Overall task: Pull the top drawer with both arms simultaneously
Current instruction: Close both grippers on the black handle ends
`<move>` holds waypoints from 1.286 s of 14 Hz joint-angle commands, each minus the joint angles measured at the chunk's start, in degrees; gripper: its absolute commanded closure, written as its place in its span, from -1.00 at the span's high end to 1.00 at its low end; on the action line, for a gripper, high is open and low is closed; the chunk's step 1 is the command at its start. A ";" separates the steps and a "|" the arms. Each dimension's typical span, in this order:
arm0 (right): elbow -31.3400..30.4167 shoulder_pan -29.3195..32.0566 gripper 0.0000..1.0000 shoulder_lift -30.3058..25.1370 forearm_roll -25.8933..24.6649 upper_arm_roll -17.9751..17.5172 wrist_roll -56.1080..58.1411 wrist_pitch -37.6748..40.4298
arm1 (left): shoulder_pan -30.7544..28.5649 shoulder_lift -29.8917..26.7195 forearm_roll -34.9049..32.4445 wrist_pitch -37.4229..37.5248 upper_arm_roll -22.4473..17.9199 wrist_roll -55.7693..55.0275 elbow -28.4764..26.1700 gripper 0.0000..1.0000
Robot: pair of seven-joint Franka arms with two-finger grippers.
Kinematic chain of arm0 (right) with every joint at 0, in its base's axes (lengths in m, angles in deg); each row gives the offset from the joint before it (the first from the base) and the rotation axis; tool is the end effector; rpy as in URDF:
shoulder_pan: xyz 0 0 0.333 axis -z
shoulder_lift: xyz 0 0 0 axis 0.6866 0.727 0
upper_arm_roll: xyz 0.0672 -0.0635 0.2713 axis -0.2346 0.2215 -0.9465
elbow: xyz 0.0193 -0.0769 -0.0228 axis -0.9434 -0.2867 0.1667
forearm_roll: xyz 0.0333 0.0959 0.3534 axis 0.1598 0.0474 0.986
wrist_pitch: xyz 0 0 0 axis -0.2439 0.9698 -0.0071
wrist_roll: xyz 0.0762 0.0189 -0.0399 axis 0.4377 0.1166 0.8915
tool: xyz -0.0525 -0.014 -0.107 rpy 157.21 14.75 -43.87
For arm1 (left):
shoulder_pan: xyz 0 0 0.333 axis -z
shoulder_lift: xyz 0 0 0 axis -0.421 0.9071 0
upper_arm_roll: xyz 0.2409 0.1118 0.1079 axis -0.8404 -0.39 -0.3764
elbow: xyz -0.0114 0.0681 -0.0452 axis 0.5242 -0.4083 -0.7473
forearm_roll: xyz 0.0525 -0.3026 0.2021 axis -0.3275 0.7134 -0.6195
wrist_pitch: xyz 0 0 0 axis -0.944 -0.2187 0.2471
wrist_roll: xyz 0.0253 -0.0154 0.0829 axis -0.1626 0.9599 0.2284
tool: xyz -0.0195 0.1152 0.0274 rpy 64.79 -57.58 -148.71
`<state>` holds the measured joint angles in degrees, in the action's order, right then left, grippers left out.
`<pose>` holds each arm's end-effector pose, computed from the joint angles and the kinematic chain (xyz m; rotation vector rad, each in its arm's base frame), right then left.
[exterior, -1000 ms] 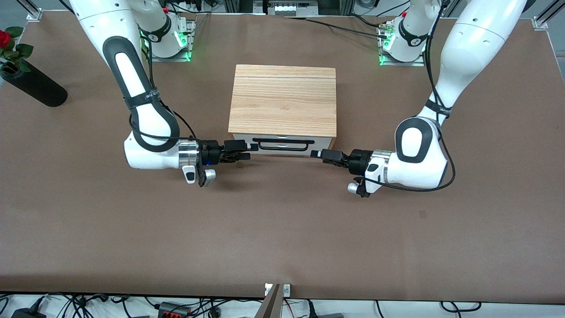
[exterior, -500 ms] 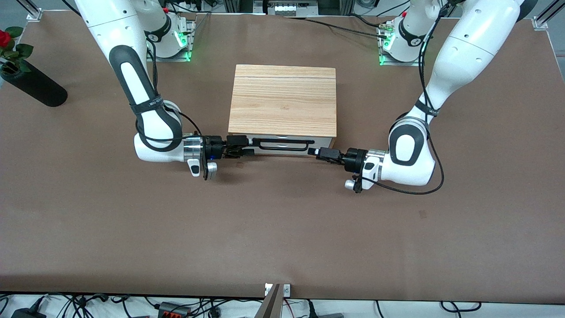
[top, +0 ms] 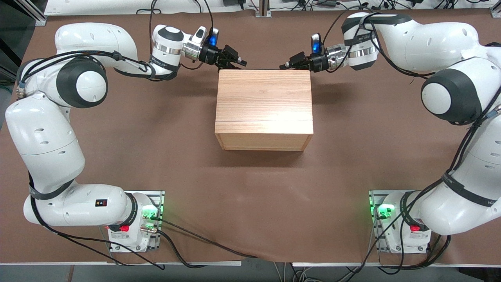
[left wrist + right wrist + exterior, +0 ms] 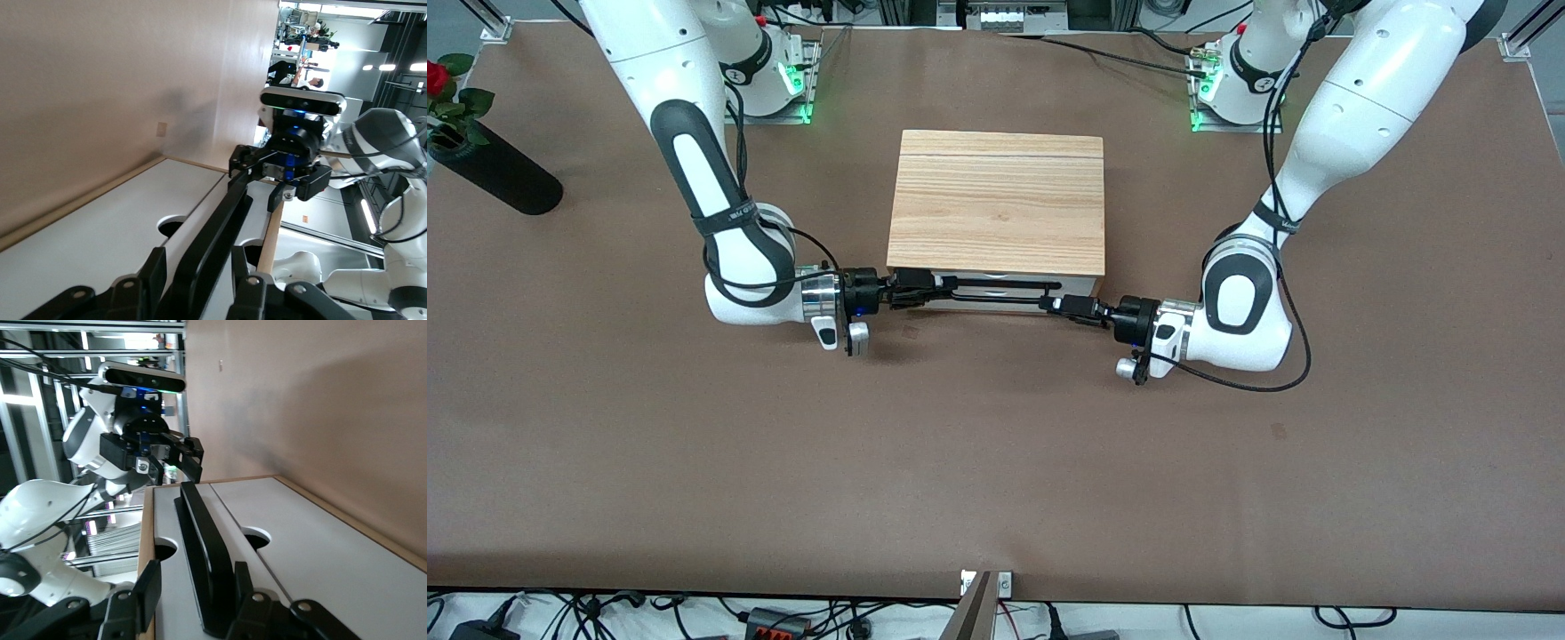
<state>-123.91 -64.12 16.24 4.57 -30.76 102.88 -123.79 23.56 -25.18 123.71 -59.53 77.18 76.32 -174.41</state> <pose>0.5200 0.2898 0.1919 -1.7843 -0.0809 0.1604 0.5592 -0.2800 0.2001 1.8353 -0.0429 -0.3319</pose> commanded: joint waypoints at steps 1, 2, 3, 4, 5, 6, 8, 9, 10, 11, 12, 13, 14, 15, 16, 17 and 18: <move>-0.13 0.19 0.01 0.79 2.64 -0.44 3.00 1.59 | -0.43 -0.25 3.68 0.23 1.28 2.28 -1.95 -0.15; -0.13 0.10 -0.04 0.88 3.68 -0.44 3.78 1.59 | -0.43 -0.17 3.77 0.15 1.28 2.54 -2.21 -0.24; -0.13 0.02 -0.24 0.89 4.04 -0.44 4.49 1.59 | -0.34 -0.17 3.77 0.06 1.28 2.55 -2.21 -0.37; -0.13 0.02 -0.43 1.06 4.05 -0.44 4.58 1.68 | -0.34 -0.17 3.77 0.06 1.28 2.63 -2.21 -0.40; -0.13 0.10 -0.55 1.24 4.05 -0.44 4.58 1.85 | -0.34 -0.17 3.77 -0.03 1.28 2.63 -2.21 -0.45; -0.13 0.19 -0.64 1.24 4.05 -0.44 4.67 1.86 | -0.34 -0.17 3.77 -0.12 1.28 2.63 -2.21 -0.50; 0.04 0.19 -0.79 1.15 3.96 -0.44 4.67 1.94 | -0.34 -0.17 3.68 -0.47 1.28 2.72 -1.95 -0.55; 0.13 0.19 -0.86 1.15 3.96 -0.44 4.76 1.94 | -0.25 -0.08 3.68 -0.56 1.28 2.72 -1.69 -0.61; 0.13 0.19 -0.88 1.15 3.96 -0.44 4.67 1.94 | -0.25 0.01 3.68 -0.56 1.28 2.72 -1.51 -0.61; 0.22 0.19 -0.88 1.15 3.96 -0.44 4.67 1.94 | -0.25 0.10 3.68 -0.56 1.28 2.72 -1.33 -0.61; 0.13 0.19 -0.88 1.15 3.96 -0.44 4.76 1.94 | -0.16 0.36 3.68 -0.56 1.28 2.72 -1.16 -0.61; 0.13 0.19 -0.88 1.15 3.96 -0.44 4.67 2.03 | -0.16 0.45 3.60 -0.65 1.28 2.72 -1.07 -0.62; 0.13 0.19 -0.88 1.15 3.96 -0.44 4.67 2.03 | -0.16 0.45 3.59 -0.65 1.28 2.81 -0.63 -0.63; 0.22 0.28 -0.88 1.15 3.96 -0.44 4.76 2.03 | -0.16 0.45 3.51 -0.99 1.20 2.81 -0.28 -0.63; 0.22 0.28 -0.88 1.15 3.96 -0.44 4.76 2.03 | -0.16 0.45 3.51 -1.87 1.19 2.81 0.24 -0.63; 0.22 0.28 -0.88 1.15 3.96 -0.44 4.76 2.03 | -0.16 0.97 3.42 -2.05 1.19 2.81 1.38 -0.63; 0.74 0.28 -0.88 1.15 3.87 -0.35 4.67 1.95 | -0.07 1.41 3.33 -2.05 1.19 2.81 2.18 -0.63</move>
<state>-123.68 -64.08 18.31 7.14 -30.53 108.07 -123.11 23.71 -24.65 125.69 -60.93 77.59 79.69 -175.68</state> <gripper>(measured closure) 0.819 0.771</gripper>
